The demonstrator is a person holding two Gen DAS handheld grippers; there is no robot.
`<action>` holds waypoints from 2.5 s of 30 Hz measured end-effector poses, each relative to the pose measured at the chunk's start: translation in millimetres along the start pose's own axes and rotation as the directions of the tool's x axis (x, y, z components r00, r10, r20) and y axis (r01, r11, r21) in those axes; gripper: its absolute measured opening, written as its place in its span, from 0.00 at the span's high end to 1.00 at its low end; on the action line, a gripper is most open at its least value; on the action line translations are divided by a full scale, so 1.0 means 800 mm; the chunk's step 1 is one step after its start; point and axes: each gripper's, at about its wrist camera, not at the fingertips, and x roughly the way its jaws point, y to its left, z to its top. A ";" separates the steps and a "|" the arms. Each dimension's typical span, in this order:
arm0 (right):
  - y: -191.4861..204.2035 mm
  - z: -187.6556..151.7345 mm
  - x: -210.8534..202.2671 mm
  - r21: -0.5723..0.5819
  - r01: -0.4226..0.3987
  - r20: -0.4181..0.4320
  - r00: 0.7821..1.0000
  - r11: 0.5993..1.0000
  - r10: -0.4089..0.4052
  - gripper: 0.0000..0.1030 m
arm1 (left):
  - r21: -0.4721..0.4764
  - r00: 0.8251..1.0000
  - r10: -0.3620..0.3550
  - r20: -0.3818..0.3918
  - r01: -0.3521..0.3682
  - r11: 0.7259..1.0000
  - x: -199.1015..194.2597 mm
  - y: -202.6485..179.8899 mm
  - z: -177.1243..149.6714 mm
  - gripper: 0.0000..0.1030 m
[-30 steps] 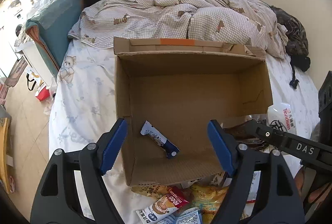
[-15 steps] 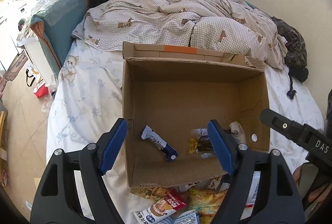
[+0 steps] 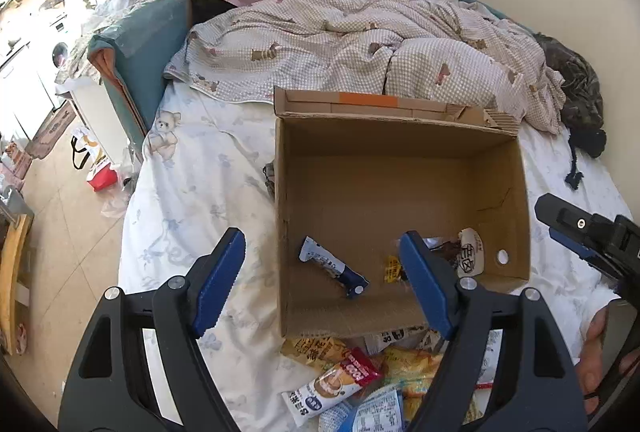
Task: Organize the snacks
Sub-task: 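Lower the stick into the box and open the left tool while the right tool drops its bag, then grasp the blue-and-white chip bag with the left tool and lift it, then grasp the red-and-white chip bag with the right tool while the left tool holds its bag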
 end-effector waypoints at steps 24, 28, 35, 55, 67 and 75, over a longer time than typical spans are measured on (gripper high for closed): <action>-0.001 -0.100 -0.108 -0.072 0.141 0.045 0.989 0.987 -0.138 0.06 | -0.088 0.998 0.042 -0.044 -0.045 0.995 -0.084 0.055 -0.089 0.00; -0.008 -0.109 -0.101 -0.072 0.136 0.000 0.991 0.988 -0.137 0.06 | -0.153 0.978 -0.068 -0.197 0.038 0.988 -0.053 0.051 -0.124 0.00; -0.043 -0.106 -0.092 0.038 0.148 -0.054 0.988 0.988 -0.146 0.06 | -0.321 0.865 -0.239 -0.440 0.097 0.942 0.028 0.027 -0.183 0.00; -0.059 -0.106 -0.069 0.076 0.140 -0.130 0.983 0.987 -0.129 0.06 | -0.275 0.778 -0.265 -0.569 0.124 0.954 0.049 -0.004 -0.214 0.47; -0.094 -0.108 -0.057 0.191 0.185 -0.186 0.971 0.964 -0.150 0.06 | -0.066 0.951 -0.057 -0.303 0.039 0.997 -0.051 0.002 -0.147 0.48; -0.114 -0.107 0.015 0.209 0.284 -0.333 0.920 0.936 -0.205 0.07 | -0.095 0.936 0.017 -0.353 -0.054 0.994 -0.020 0.028 -0.149 0.48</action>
